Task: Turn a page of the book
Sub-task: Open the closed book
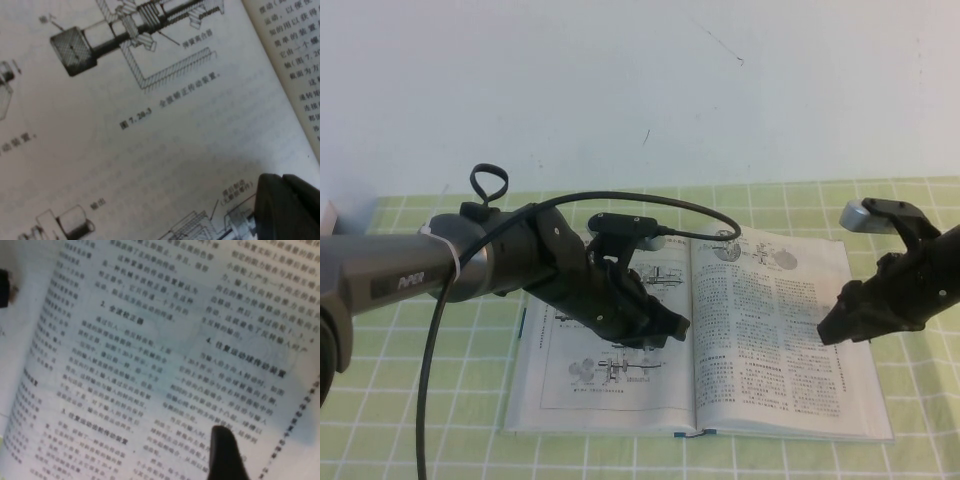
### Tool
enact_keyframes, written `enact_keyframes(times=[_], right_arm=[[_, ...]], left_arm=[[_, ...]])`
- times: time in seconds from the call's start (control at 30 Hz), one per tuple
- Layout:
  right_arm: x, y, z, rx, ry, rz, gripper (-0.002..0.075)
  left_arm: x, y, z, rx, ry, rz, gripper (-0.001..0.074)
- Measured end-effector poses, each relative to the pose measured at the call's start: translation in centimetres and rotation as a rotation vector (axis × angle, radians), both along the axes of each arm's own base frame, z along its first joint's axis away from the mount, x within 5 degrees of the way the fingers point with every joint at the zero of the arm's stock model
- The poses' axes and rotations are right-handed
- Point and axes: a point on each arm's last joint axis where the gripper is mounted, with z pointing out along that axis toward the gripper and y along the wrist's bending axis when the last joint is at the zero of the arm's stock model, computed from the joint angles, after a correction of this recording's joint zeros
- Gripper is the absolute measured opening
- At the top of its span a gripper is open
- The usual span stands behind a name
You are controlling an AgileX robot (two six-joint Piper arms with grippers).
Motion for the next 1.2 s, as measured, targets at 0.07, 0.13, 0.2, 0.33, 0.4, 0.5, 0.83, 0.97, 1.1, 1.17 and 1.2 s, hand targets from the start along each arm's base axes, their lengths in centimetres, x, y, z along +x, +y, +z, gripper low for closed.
enact_keyframes(times=[0.07, 0.13, 0.2, 0.33, 0.4, 0.5, 0.83, 0.97, 1.1, 1.17, 1.2], right_arm=[[0.1, 0.0, -0.2, 0.003, 0.007, -0.003, 0.0388], [0.1, 0.1, -0.6, 0.008, 0.019, -0.004, 0.0388], [0.1, 0.1, -1.0, 0.016, 0.035, -0.008, 0.0388], [0.2, 0.3, -1.3, 0.037, 0.055, -0.013, 0.0387], [0.3, 0.4, -1.3, 0.046, 0.062, -0.019, 0.0387], [0.3, 0.5, -1.3, 0.066, 0.066, -0.035, 0.0387], [0.5, 0.7, -1.2, 0.103, 0.071, -0.066, 0.0387], [0.5, 0.8, -1.4, 0.107, 0.080, -0.072, 0.0387], [0.6, 0.8, -1.3, 0.108, 0.077, -0.073, 0.0368], [0.7, 0.8, -1.3, 0.106, 0.077, -0.065, 0.0349], [0.8, 0.8, -1.3, 0.105, 0.075, -0.063, 0.0337]], left_arm=[[0.0, 0.0, 0.0, 0.000, 0.001, 0.002, -0.0004], [0.0, 0.0, 0.0, -0.001, 0.002, 0.004, -0.0004], [0.0, 0.0, 0.0, -0.001, 0.002, 0.004, -0.0004], [0.0, 0.0, 0.0, -0.001, 0.003, 0.005, -0.0004], [0.0, 0.0, 0.0, -0.002, 0.005, 0.007, -0.0004], [0.0, 0.0, 0.0, -0.002, 0.005, 0.008, -0.0004], [0.0, 0.0, 0.0, -0.003, 0.009, 0.014, -0.0004], [0.0, 0.0, 0.0, -0.003, 0.009, 0.014, -0.0004], [0.0, 0.0, 0.0, -0.003, 0.009, 0.014, -0.0004], [0.0, 0.0, 0.0, -0.003, 0.009, 0.014, -0.0004], [0.0, 0.0, 0.0, -0.003, 0.009, 0.014, -0.0004]])
